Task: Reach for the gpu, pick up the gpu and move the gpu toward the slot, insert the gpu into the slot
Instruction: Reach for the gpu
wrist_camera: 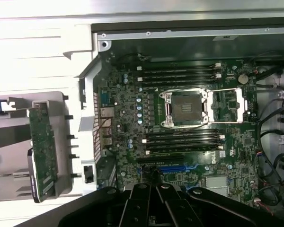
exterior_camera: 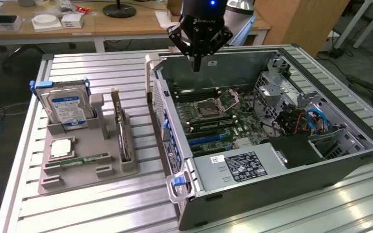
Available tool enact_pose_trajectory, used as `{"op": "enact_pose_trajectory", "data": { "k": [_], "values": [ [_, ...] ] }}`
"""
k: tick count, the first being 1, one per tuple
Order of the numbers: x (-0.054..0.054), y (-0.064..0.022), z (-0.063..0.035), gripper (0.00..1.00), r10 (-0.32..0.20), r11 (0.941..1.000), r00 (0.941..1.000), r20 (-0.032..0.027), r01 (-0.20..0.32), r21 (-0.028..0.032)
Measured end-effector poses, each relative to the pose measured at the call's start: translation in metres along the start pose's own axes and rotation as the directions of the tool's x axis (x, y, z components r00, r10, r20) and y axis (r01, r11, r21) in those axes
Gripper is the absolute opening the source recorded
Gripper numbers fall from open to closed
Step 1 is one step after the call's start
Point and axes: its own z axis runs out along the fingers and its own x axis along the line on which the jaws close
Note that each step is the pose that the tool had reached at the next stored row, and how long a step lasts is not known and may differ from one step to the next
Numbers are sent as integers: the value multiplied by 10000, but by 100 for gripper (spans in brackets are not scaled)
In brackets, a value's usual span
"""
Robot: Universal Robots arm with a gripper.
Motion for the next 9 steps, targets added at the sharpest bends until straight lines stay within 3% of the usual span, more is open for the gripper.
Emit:
{"op": "enact_pose_trajectory", "data": {
  "k": [9],
  "values": [
    [139,-11,-3,10,0,10000,10000,-1,0,0]
  ]
}}
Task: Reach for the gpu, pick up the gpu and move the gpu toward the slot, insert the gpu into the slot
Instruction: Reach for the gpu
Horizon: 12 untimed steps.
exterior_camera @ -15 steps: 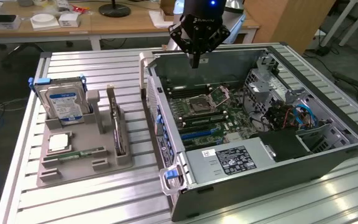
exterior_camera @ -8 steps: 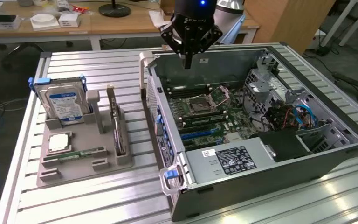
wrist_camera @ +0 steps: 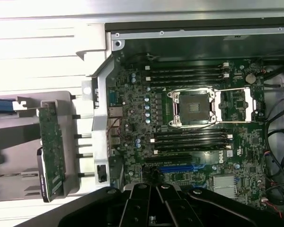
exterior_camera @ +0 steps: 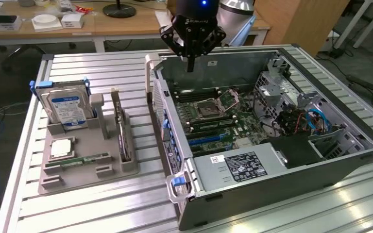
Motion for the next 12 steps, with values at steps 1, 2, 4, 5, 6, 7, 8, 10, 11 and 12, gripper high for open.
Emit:
{"op": "enact_pose_trajectory", "data": {
  "k": [1,2,4,5,6,7,8,10,11,12],
  "values": [
    [12,-1,0,10,0,10000,10000,1,0,-1],
    [26,-2,0,10,0,10000,10000,0,0,0],
    [51,-4,-1,10,0,10000,10000,0,0,-1],
    [63,-5,-1,10,0,10000,10000,0,0,0],
    [75,-6,-1,10,0,10000,10000,0,0,0],
    [87,-7,-2,10,-1,10000,10000,0,1,0],
    [99,-7,-2,10,-1,10000,10000,1,1,0],
    [124,-9,-2,10,-1,10000,10000,1,1,-1],
    [135,-10,-2,10,0,10000,10000,1,0,-1],
    [146,-11,-2,10,0,10000,10000,1,0,0]
  ]
}}
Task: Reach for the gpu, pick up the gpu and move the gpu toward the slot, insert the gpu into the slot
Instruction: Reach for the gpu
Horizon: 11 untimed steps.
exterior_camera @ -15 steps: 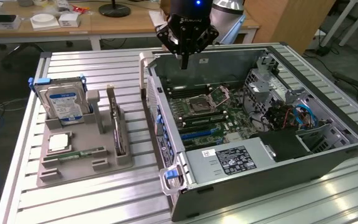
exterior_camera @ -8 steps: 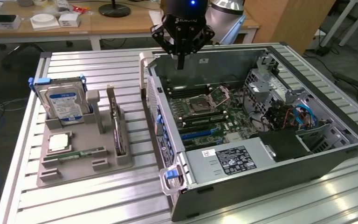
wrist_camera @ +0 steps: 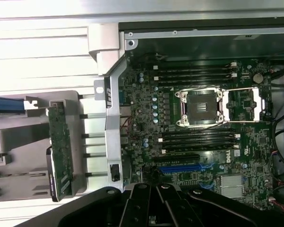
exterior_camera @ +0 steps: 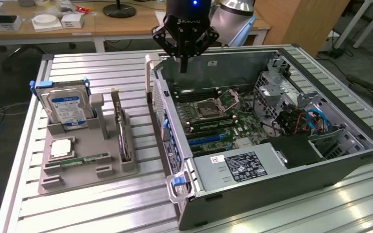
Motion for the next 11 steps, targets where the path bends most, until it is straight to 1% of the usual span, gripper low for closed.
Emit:
{"op": "enact_pose_trajectory", "data": {
  "k": [11],
  "values": [
    [135,-10,-2,10,-1,10000,10000,0,1,-1]
  ]
}}
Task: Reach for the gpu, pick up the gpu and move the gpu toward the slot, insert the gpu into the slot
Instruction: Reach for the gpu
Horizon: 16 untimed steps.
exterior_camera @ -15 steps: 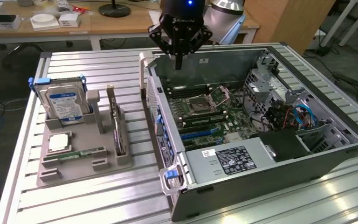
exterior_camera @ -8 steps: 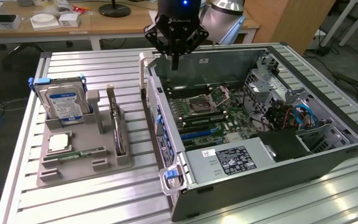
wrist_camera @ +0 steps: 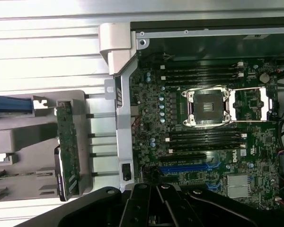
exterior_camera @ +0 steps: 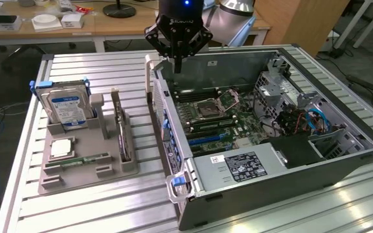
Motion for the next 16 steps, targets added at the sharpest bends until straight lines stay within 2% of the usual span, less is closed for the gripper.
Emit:
{"op": "enact_pose_trajectory", "data": {
  "k": [9,16],
  "values": [
    [211,-16,-4,10,0,10000,10000,0,0,0],
    [426,-32,-9,10,0,10000,10000,0,0,1]
  ]
}}
